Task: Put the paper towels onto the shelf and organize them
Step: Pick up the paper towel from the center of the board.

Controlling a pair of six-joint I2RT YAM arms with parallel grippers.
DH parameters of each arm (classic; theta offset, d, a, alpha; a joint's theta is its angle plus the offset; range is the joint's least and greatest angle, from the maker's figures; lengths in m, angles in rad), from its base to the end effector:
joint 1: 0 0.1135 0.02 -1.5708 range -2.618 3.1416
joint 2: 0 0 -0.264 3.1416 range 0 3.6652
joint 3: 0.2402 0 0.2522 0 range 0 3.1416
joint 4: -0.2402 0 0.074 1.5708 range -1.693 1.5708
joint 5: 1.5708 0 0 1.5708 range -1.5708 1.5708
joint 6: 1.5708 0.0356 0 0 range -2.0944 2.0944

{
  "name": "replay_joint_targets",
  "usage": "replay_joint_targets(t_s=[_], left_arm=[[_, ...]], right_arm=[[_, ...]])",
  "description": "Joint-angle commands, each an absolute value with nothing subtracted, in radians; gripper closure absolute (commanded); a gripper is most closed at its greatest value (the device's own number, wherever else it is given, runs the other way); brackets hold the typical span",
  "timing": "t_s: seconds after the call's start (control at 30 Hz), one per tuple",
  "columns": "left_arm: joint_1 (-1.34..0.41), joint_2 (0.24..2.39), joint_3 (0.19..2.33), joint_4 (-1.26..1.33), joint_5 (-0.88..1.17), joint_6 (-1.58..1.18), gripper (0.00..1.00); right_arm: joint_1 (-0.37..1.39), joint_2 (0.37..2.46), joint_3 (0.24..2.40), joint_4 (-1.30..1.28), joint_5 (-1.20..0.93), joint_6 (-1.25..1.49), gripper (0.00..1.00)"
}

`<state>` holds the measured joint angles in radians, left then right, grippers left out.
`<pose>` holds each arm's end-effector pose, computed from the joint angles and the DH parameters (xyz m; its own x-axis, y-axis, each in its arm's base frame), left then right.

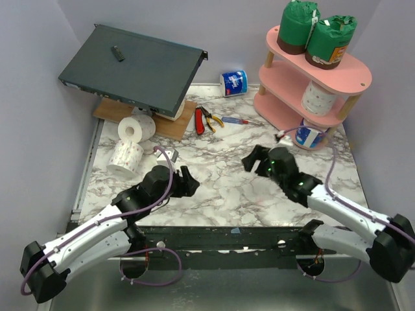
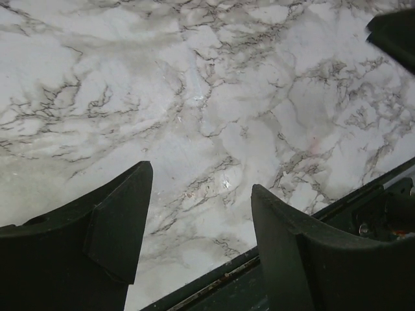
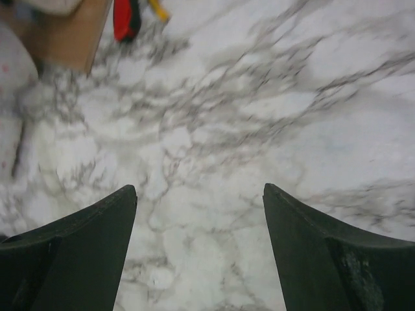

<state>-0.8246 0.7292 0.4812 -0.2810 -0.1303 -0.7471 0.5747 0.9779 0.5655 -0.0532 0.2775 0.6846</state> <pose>0.1186 -0.1215 0.2323 -0.6943 -0.2415 -0.6779 0.2455 0.8061 -0.5385 0.1880 0.1101 0.2406 -0.4926 0.4056 -0.7700 -0.0075 0.8828 0.4698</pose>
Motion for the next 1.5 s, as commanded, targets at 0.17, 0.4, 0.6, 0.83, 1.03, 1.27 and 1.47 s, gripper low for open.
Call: replay_joint_targets(t_s=[0.17, 0.4, 0.6, 0.83, 1.03, 1.27, 1.47], left_arm=[[-0.746, 0.626, 0.582, -0.496, -0.361, -0.726, 0.15], [-0.668, 0.509, 0.571, -0.577, -0.444, -0.778, 0.02], [-0.644, 0.419, 0.479, -0.552, -0.459, -0.860, 0.02], [-0.620, 0.419, 0.465, -0.596, -0.472, -0.861, 0.01], [-0.479, 0.512, 0.527, -0.648, -0.367, -0.880, 0.01], [-0.349, 0.425, 0.518, -0.649, -0.307, -0.970, 0.02], [-0.175, 0.486, 0.553, -0.647, -0.157, -0.963, 0.02]], right_arm=[[0.863, 1.209, 0.573, 0.076, 0.258, 0.755, 0.18], [0.932, 1.291, 0.496, 0.240, 0.219, 0.774, 0.18], [0.970, 1.362, 0.518, 0.237, 0.245, 0.772, 0.18], [0.970, 1.281, 0.495, 0.233, 0.284, 0.710, 0.17], [0.969, 1.218, 0.441, 0.278, 0.333, 0.712, 0.16], [0.971, 1.145, 0.394, 0.304, 0.376, 0.671, 0.15], [0.970, 1.040, 0.342, 0.306, 0.371, 0.689, 0.16]])
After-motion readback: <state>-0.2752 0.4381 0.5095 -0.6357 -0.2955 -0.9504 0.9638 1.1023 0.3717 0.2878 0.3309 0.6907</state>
